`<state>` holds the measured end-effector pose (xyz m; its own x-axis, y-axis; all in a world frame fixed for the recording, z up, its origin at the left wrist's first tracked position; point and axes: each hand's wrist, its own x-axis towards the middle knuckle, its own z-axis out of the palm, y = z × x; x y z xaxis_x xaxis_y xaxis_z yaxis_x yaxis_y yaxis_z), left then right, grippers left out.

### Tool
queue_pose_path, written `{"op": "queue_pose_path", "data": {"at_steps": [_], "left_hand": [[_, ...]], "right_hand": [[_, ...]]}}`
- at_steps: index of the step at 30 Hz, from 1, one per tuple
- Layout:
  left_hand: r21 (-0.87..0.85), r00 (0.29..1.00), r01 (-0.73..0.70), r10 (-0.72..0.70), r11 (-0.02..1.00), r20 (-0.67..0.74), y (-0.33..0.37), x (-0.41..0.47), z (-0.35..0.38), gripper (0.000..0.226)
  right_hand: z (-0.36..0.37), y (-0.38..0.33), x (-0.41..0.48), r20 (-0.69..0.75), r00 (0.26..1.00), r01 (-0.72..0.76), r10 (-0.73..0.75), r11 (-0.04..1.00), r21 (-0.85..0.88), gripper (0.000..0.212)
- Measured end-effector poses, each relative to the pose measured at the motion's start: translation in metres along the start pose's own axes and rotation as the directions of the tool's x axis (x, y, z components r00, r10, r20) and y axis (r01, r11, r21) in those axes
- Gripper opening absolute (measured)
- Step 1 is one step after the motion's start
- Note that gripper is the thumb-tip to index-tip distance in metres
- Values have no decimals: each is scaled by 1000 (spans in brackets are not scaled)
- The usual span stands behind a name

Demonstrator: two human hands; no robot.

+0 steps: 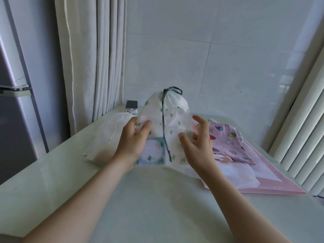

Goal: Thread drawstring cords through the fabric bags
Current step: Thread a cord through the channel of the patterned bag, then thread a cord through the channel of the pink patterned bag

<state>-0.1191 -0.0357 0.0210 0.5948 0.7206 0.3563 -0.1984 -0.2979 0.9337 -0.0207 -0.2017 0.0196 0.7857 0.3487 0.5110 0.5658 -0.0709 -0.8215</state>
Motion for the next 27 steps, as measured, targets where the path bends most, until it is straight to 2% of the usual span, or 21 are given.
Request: {"op": "queue_pose_path", "data": {"at_steps": [2,4,6,8,11,13,15,18,20,23,27], "left_hand": [[224,989,-42,72,974,-129,3,3,-8,25],[473,944,-58,203,879,-260,6,2,-16,29],[587,883,-12,284,810,-375,10,1,-22,36],[619,826,-15,358,786,-435,9,6,-31,43],[765,791,30,453,643,-411,2,12,-40,46],[804,846,48,404,593,-348,-2,10,-36,39],[844,930,67,272,532,-245,-6,8,-29,30],[894,987,116,51,432,-152,-12,10,-24,44],[905,992,124,-16,406,-128,-17,12,-28,49],[949,995,101,-40,298,-93,-27,16,-35,53],[969,991,113,-89,221,-96,-34,19,-36,58]], "right_hand": [[10,-2,-3,34,999,-14,12,998,63,40],[23,-7,-6,104,993,-71,55,984,163,25],[38,-8,-8,202,975,-139,96,969,205,19],[53,-3,-8,314,945,-150,95,976,157,30],[71,7,-10,498,862,-143,93,988,63,50],[78,9,-11,549,831,-72,82,997,-40,58],[84,7,-13,578,814,1,52,996,-92,60],[88,-1,-13,644,765,34,15,997,-64,43],[90,-3,-13,601,799,63,-1,995,-82,39],[83,-5,-12,460,887,144,-41,971,-192,43],[72,-3,-7,377,923,187,-71,941,-281,40]]}}
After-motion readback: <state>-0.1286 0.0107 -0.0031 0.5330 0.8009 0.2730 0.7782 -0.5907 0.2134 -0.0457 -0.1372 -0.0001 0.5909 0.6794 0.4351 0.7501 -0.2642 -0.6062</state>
